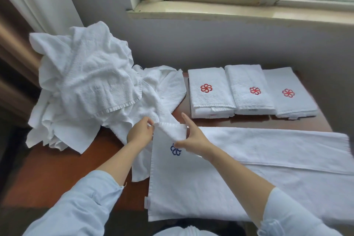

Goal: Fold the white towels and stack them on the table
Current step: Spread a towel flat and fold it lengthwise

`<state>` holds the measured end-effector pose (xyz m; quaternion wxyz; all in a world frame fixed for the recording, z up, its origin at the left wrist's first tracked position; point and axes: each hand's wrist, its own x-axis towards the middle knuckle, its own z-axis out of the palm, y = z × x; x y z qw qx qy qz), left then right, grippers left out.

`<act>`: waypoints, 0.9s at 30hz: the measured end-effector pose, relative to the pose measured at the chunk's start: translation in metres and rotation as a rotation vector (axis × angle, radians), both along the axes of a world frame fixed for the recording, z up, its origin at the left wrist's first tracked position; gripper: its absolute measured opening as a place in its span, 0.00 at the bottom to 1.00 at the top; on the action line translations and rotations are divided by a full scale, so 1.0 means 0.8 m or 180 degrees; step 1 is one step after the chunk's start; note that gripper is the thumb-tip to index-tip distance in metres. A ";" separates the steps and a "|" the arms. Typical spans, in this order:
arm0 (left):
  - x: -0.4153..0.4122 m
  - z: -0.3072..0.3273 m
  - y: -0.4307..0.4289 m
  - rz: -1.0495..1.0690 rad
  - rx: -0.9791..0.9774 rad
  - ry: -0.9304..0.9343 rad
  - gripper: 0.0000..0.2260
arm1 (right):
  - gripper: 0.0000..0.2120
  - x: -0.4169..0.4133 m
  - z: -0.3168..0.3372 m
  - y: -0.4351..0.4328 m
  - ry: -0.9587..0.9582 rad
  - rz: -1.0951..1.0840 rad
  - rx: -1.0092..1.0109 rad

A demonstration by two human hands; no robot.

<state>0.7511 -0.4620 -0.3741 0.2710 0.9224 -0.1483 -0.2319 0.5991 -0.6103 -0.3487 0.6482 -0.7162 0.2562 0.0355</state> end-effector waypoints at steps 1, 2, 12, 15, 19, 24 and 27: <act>0.002 0.001 0.002 0.0000 -0.0013 0.0000 0.05 | 0.49 -0.004 -0.006 0.006 0.0061 0.0087 0.0132; 0.003 0.002 0.003 0.0000 -0.0040 0.0016 0.04 | 0.47 -0.006 -0.011 0.012 0.0161 0.0219 0.0271; 0.005 0.001 0.004 -0.0128 -0.0032 -0.0034 0.07 | 0.19 -0.013 -0.039 0.028 0.0785 0.0203 -0.0736; -0.001 0.000 0.003 -0.0136 0.0016 -0.0091 0.07 | 0.20 -0.024 -0.052 0.023 0.0975 0.0341 -0.1666; -0.026 -0.009 0.007 -0.0735 0.0289 -0.0950 0.09 | 0.21 -0.040 -0.070 0.019 0.1239 0.1063 -0.1923; -0.065 -0.033 0.020 -0.2088 0.0620 -0.1156 0.15 | 0.20 -0.057 -0.072 0.010 0.0969 0.1023 -0.1897; -0.085 -0.048 0.035 -0.2220 0.0890 -0.1055 0.19 | 0.20 -0.075 -0.075 0.017 0.0950 0.0995 -0.2276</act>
